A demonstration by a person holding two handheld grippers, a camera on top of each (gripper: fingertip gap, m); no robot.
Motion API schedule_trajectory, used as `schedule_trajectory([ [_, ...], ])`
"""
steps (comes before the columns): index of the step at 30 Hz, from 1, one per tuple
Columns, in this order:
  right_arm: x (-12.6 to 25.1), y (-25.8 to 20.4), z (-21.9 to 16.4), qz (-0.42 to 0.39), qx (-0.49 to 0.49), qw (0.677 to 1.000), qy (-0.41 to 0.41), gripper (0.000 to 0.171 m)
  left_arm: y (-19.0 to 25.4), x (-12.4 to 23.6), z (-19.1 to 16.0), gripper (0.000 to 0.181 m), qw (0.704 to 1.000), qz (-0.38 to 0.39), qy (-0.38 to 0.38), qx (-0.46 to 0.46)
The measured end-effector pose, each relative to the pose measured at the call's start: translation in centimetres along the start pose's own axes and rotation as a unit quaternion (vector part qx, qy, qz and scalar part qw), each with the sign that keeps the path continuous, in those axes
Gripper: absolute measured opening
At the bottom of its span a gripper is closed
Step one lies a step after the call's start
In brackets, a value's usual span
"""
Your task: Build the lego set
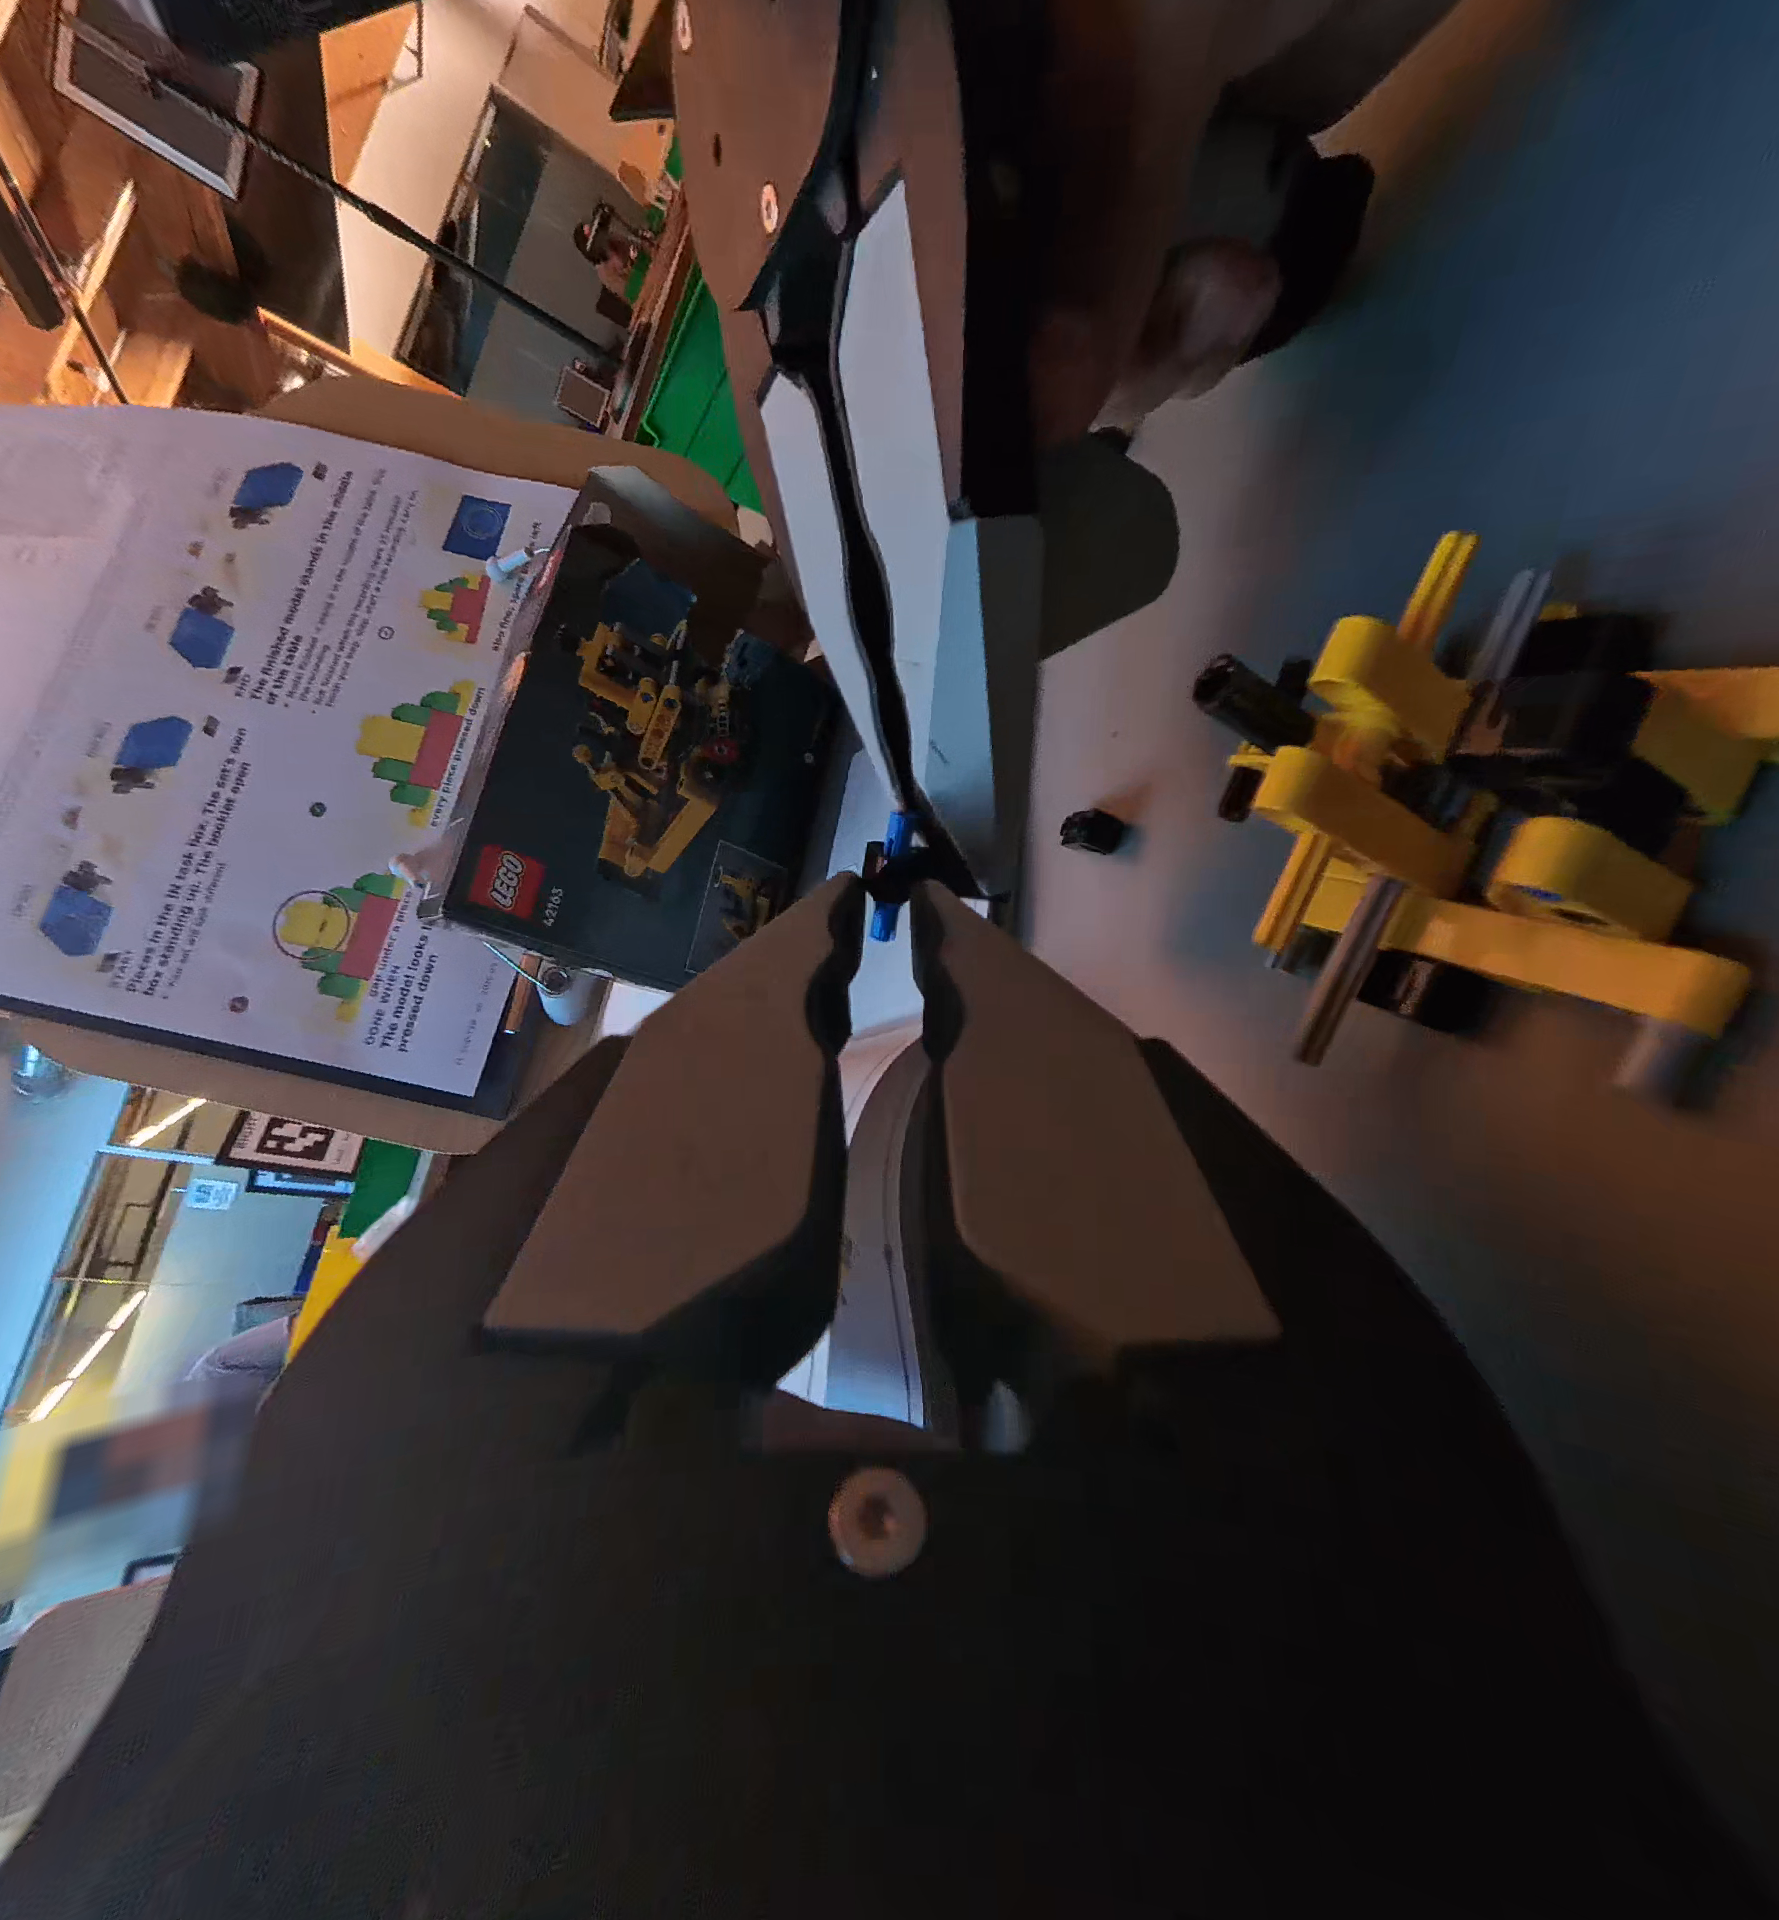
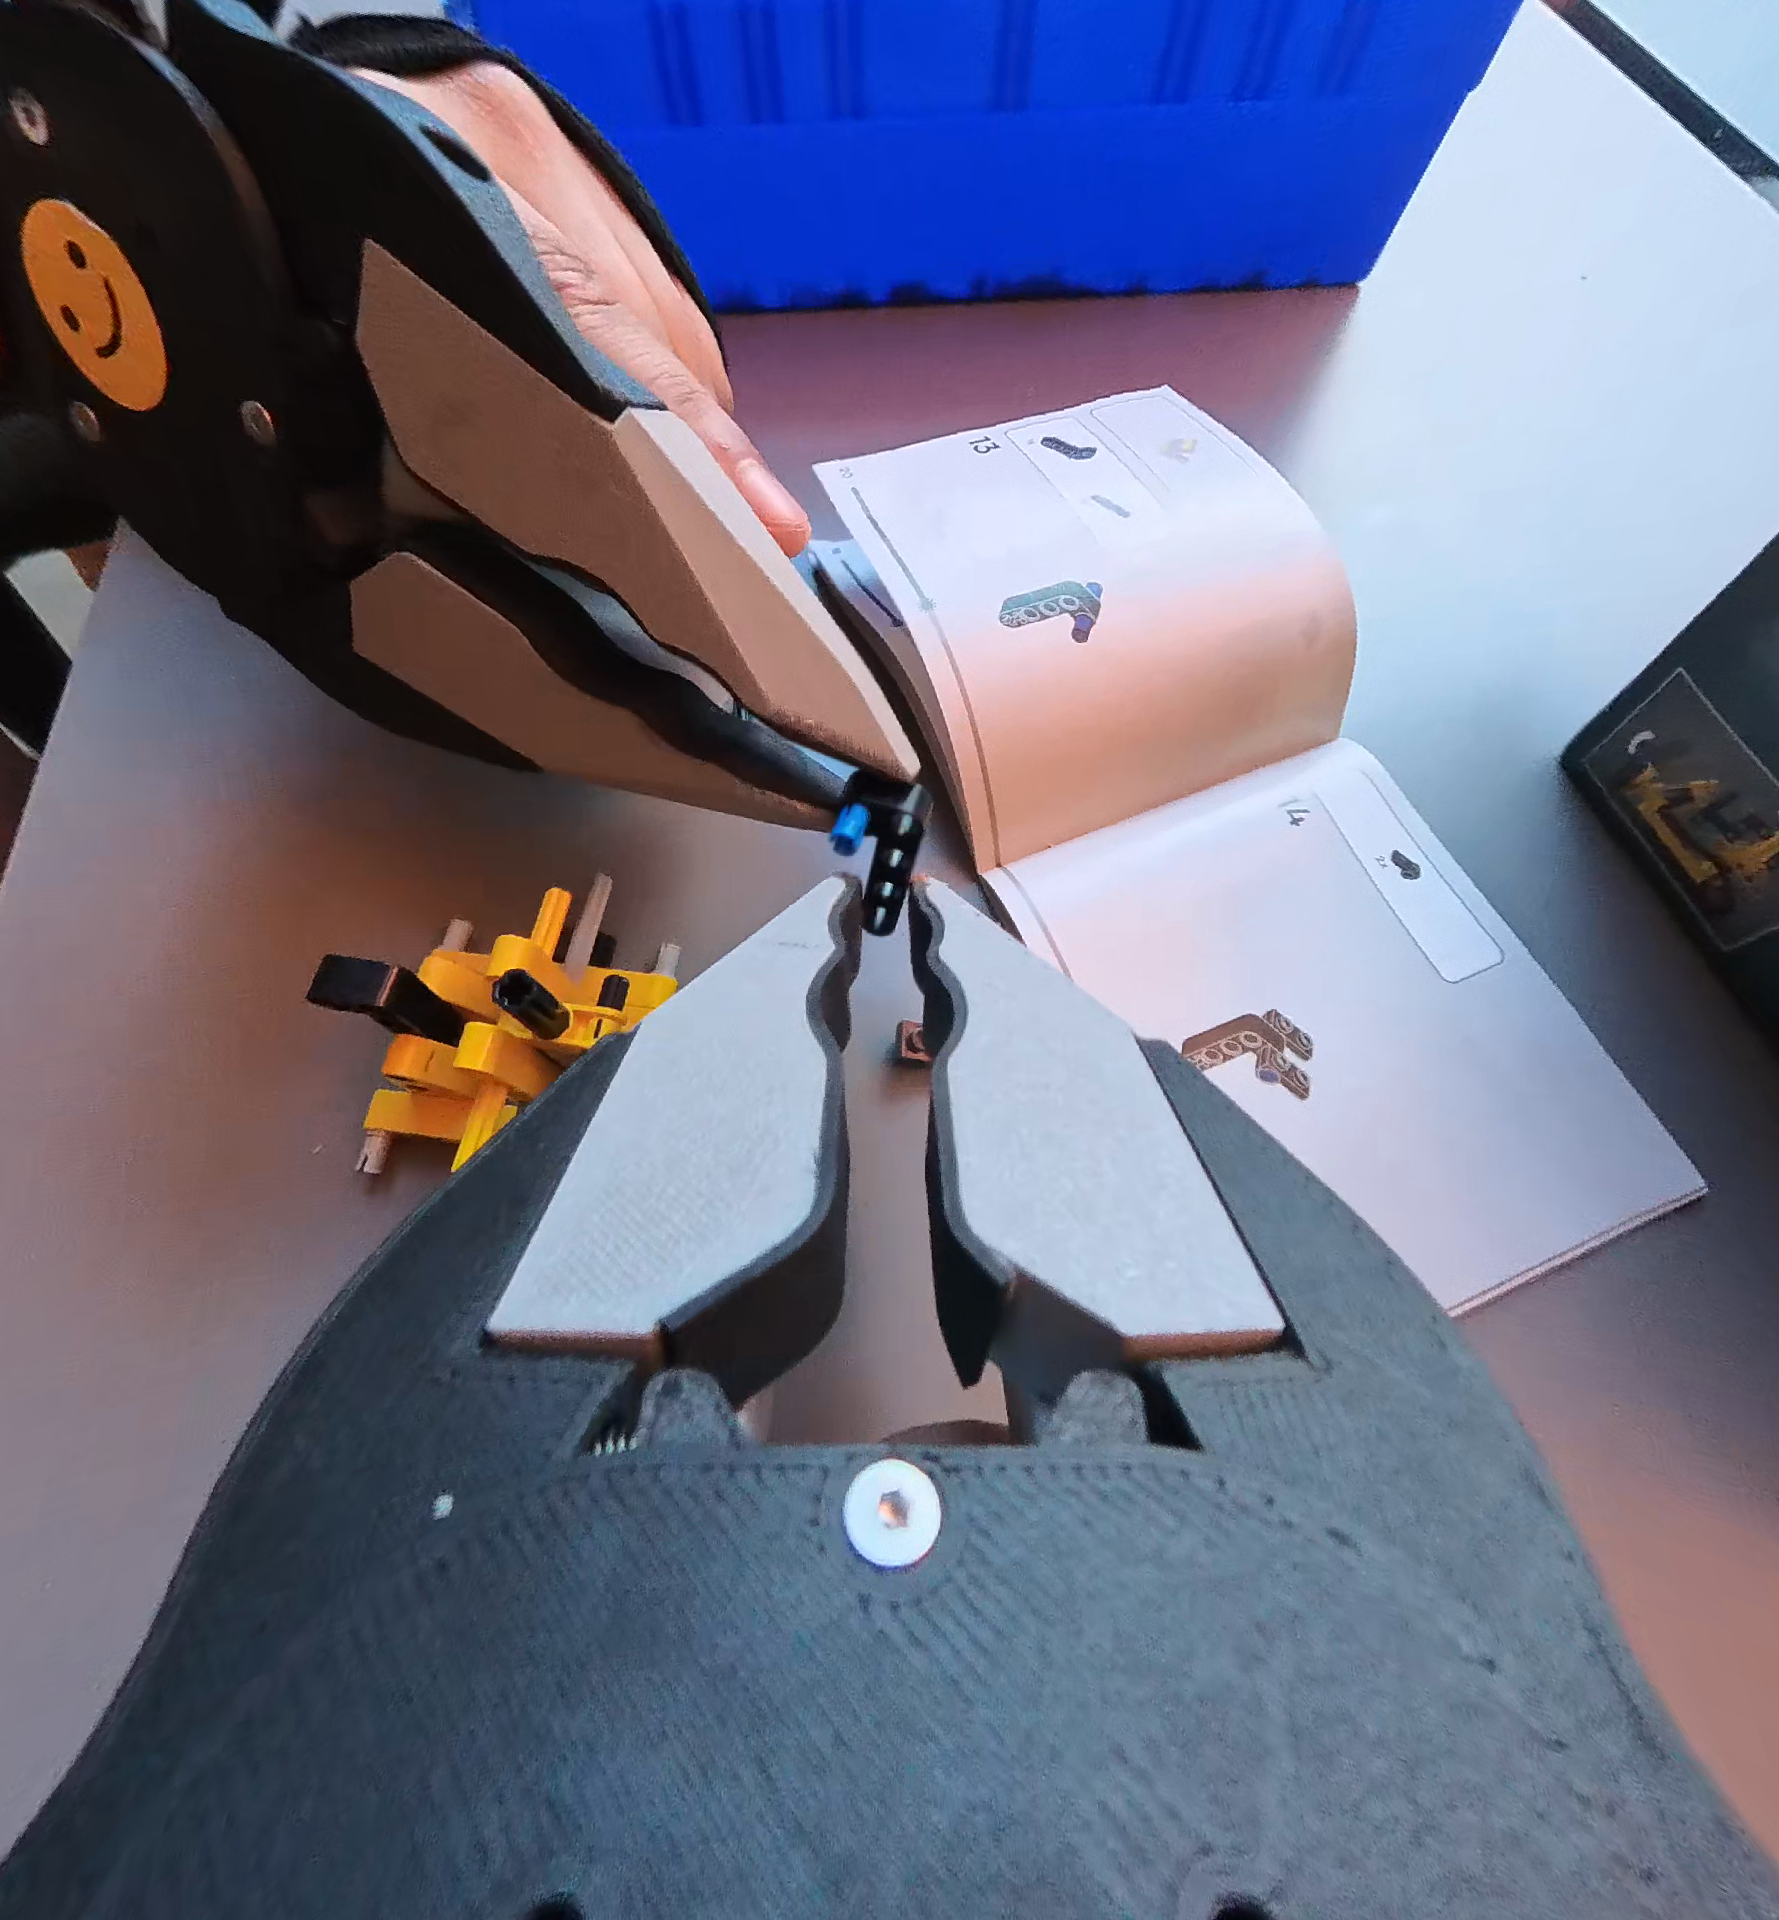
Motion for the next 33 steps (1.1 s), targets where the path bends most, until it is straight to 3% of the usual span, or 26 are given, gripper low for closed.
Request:
schedule_trajectory([
  [6,0.4,0.2,0.1,0.022,-0.026,0.999,0.015,0.004,-0.2,0.3,0.2,0.006,1.0,-0.003,0.021,0.021],
  [13,0.8,0.2,0.2,0.046,-0.038,0.998,0.023,0.004,-0.5,0.7,0.4,0.02,0.995,-0.026,0.058,0.072],
  [21,1.7,-0.5,0.1,0.041,0.053,0.997,0.045,0.004,0.1,1.2,0.9,0.024,0.973,-0.131,0.108,0.156],
  [33,2.1,-2.0,0.6,0.042,0.134,0.986,0.09,0.004,-0.2,2.1,1.8,0.017,0.949,-0.175,0.167,0.204],
])
Point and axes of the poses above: each gripper's, where its closed fingertips meet, x back along the fingers, z out of its top, y = z × x across the jaws, the point moved 5 cm from there along x, back along the fingers, and after that the axes turned 13 degrees about -z, right-handed, at the moved point
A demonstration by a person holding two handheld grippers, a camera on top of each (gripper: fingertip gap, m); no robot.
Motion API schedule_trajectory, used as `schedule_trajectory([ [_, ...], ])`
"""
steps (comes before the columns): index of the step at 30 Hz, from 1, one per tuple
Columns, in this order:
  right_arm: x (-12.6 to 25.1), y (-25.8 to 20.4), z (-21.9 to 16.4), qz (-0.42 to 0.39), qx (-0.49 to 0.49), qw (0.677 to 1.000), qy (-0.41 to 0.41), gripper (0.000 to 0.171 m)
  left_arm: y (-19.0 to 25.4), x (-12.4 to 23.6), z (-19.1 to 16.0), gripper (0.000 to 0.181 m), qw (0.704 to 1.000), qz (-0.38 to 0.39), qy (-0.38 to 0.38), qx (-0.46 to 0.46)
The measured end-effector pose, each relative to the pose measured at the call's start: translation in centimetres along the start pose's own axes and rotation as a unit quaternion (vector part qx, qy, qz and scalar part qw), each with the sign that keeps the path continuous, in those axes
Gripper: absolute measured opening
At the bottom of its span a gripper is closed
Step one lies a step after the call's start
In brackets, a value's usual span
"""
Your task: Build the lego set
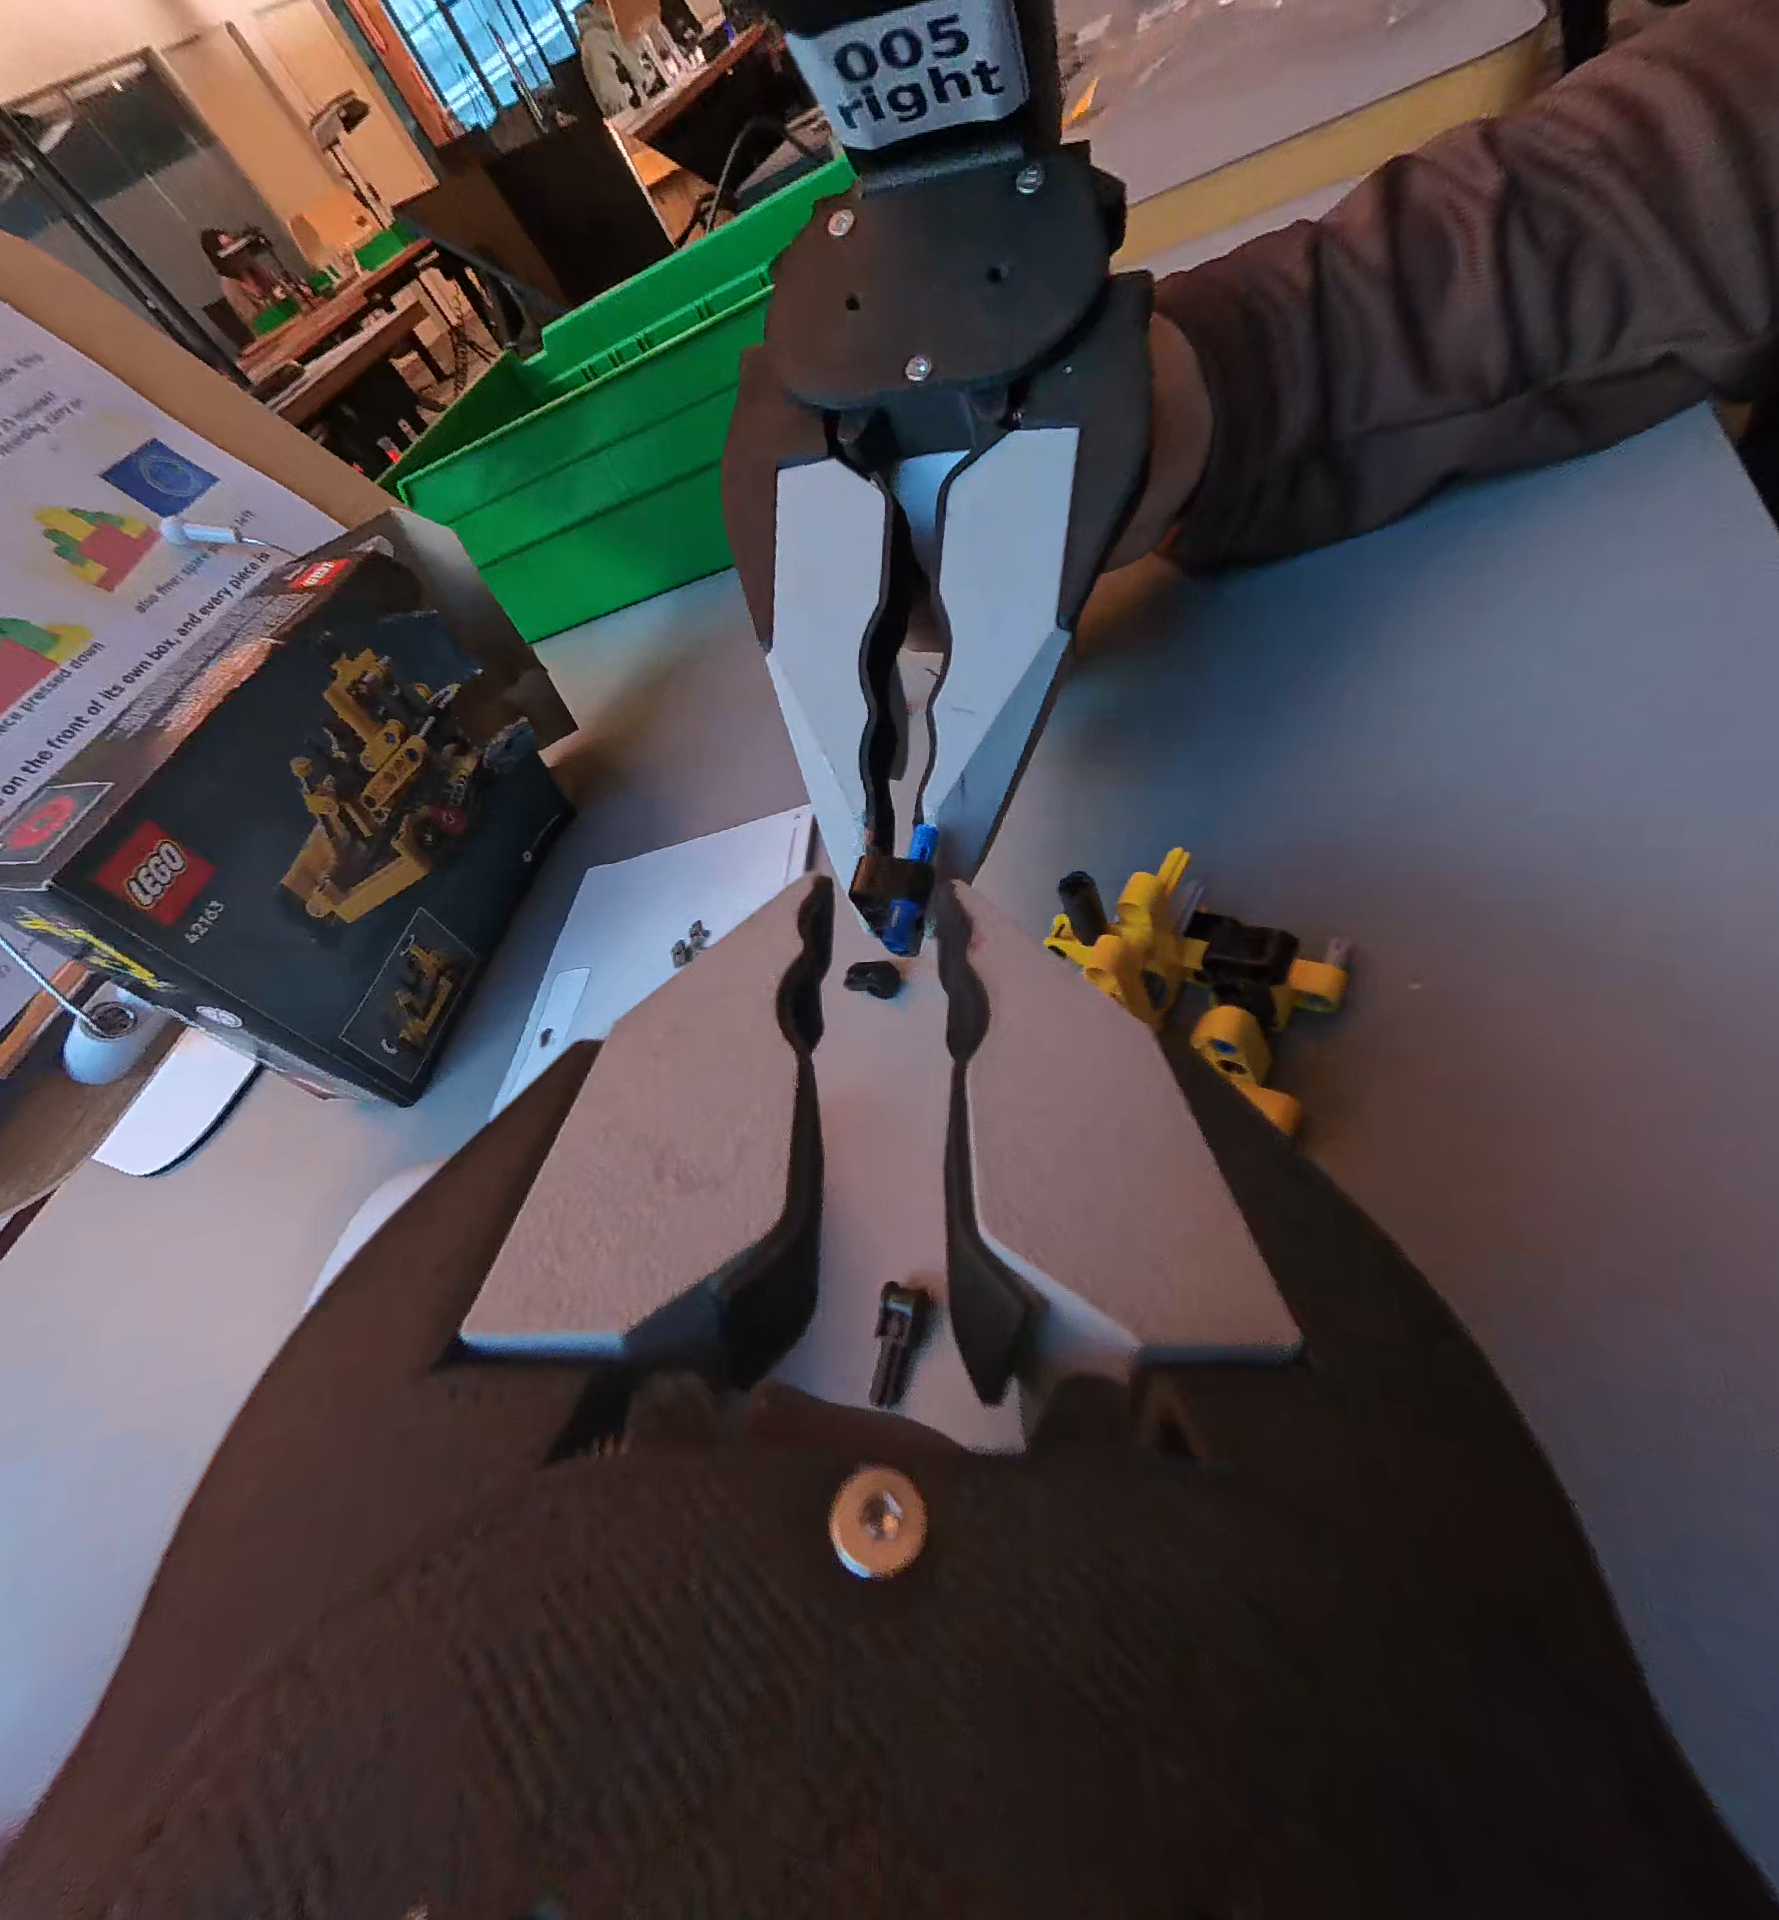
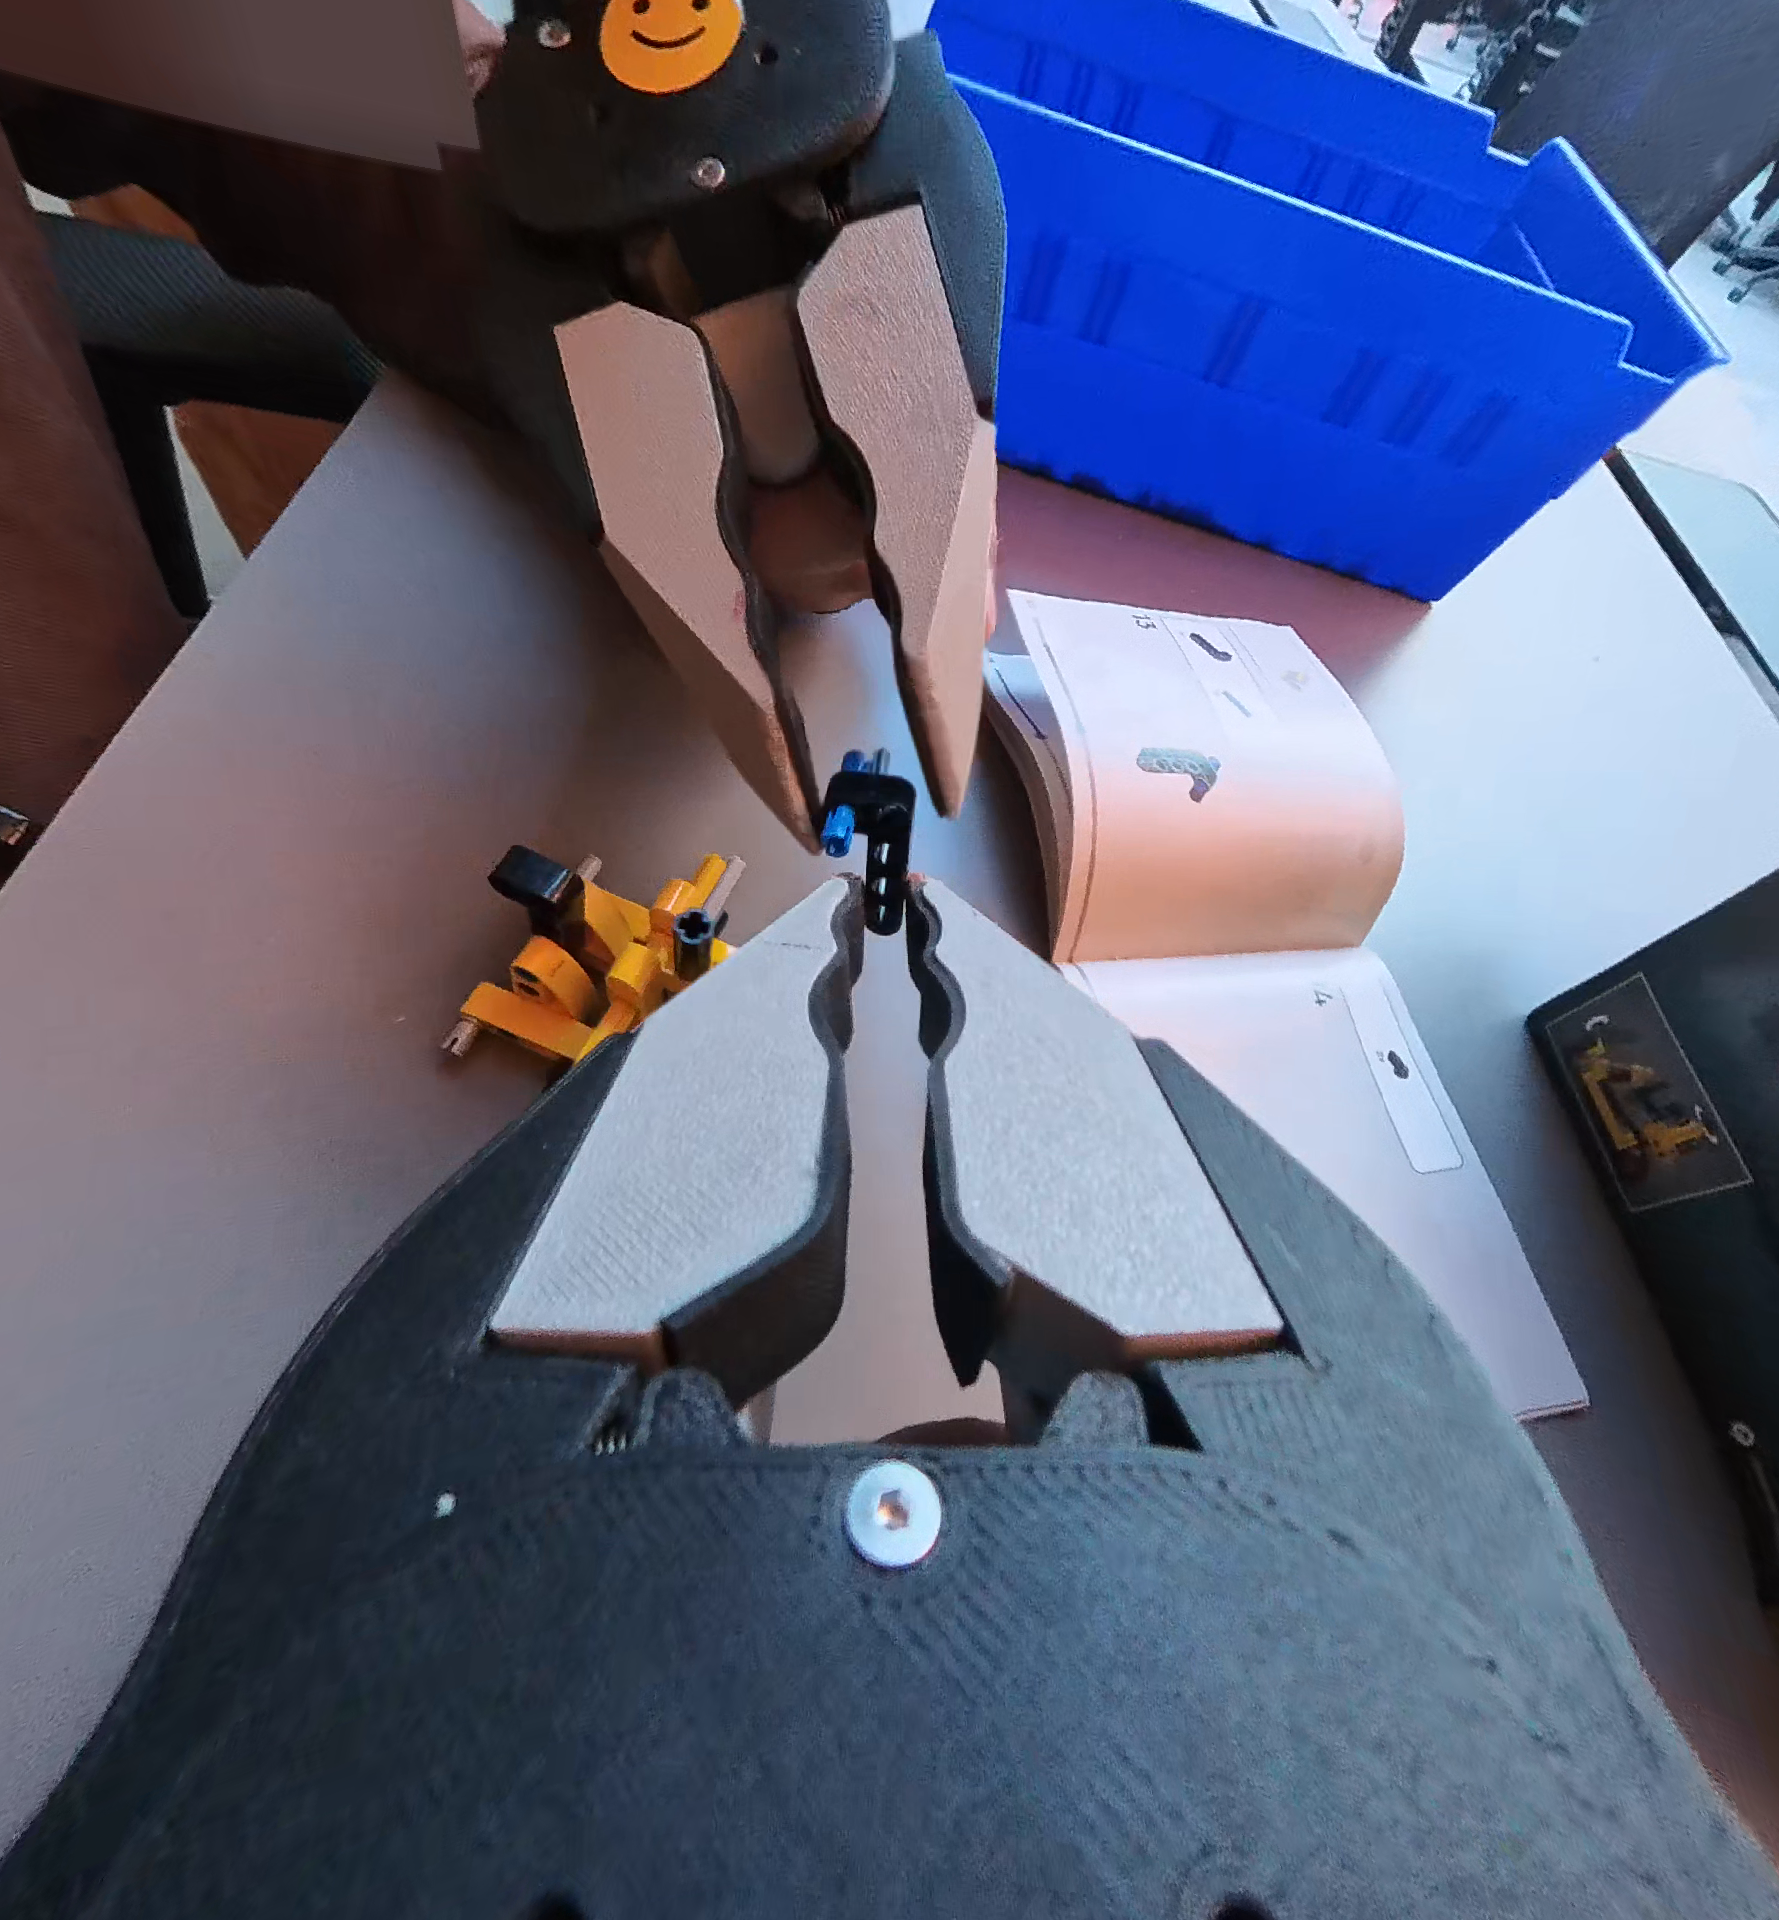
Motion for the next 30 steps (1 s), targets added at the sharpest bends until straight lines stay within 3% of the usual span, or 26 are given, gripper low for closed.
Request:
schedule_trajectory([
  [17,0.6,-1.3,1.0,0.036,0.019,0.998,0.038,0.004,1.4,0.2,0.8,0.016,0.995,-0.079,0.047,0.033],
  [30,0.8,-1.4,1.1,0.035,0.02,0.998,0.042,0.004,1.2,0.2,1.0,0.012,0.994,-0.08,0.063,0.047],
])
Point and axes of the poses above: each gripper's, where its closed fingertips meet, x back along the fingers, z out of its top, y = z × x across the jaws, the point moved 5 cm from there along x, back along the fingers, and after that the axes turned 13 degrees about -z, right-handed, at the moved point
